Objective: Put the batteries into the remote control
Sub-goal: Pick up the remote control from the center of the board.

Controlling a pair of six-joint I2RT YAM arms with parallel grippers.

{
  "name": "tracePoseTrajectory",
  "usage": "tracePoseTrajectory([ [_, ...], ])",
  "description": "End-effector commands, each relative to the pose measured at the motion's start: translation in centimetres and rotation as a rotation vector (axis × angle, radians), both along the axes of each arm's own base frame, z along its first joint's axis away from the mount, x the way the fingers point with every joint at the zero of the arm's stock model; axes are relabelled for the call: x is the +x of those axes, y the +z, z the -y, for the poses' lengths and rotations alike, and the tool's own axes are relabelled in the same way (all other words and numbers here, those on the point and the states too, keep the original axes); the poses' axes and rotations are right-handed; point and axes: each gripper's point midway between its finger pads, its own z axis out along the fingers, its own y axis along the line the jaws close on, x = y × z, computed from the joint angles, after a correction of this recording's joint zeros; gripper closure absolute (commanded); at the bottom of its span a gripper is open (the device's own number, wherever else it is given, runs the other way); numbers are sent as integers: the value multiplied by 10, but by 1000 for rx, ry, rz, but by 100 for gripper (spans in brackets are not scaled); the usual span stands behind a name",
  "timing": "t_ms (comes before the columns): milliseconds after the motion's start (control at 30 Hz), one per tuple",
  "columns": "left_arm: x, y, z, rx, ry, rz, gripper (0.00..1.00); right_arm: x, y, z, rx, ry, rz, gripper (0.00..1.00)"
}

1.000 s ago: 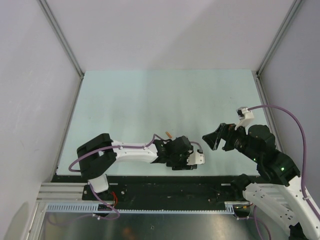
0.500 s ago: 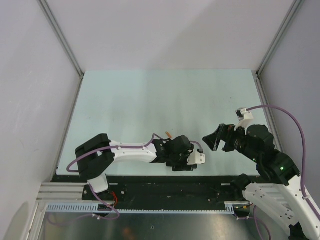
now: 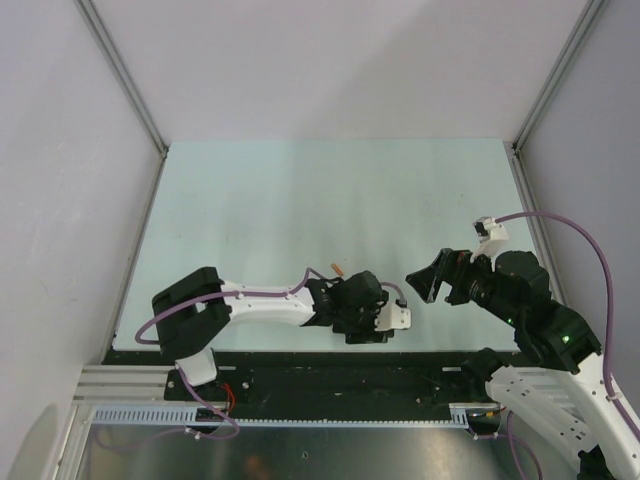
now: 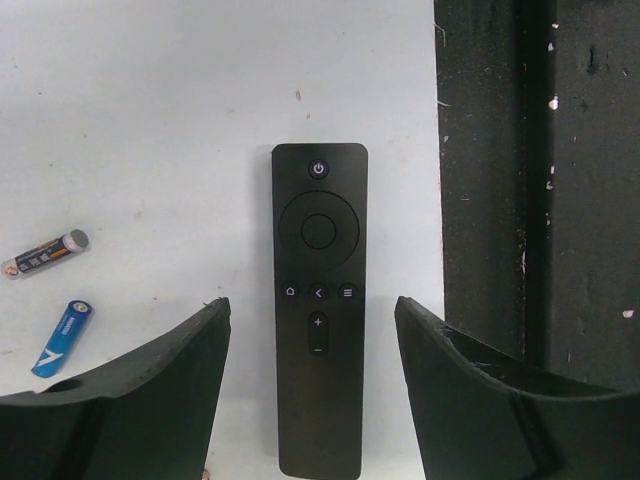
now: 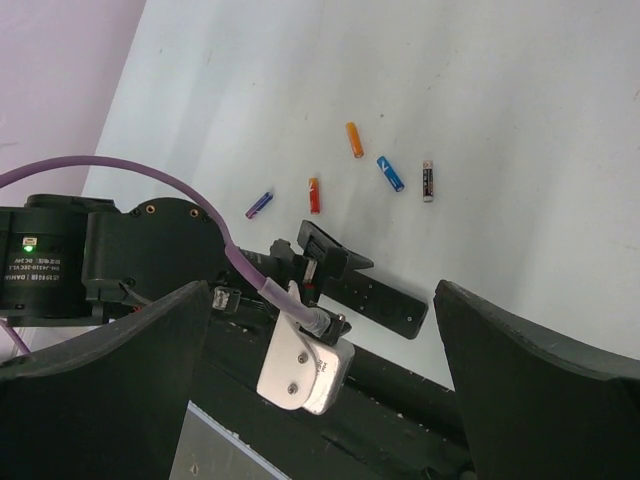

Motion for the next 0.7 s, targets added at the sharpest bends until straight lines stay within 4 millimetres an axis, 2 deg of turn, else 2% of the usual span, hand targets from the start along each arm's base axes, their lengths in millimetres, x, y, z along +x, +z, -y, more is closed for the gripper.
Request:
tracePoseTrajectory([
  [0, -5, -4, 6, -20, -68, -13, 29, -2, 20, 1, 33, -2, 45, 0],
  [200, -9, -15, 4, 3, -63, -48, 30, -5, 23, 0, 53, 7, 49, 0],
  [667, -9, -27, -1, 17, -48, -113, 37, -9, 27, 1, 71, 11, 59, 0],
])
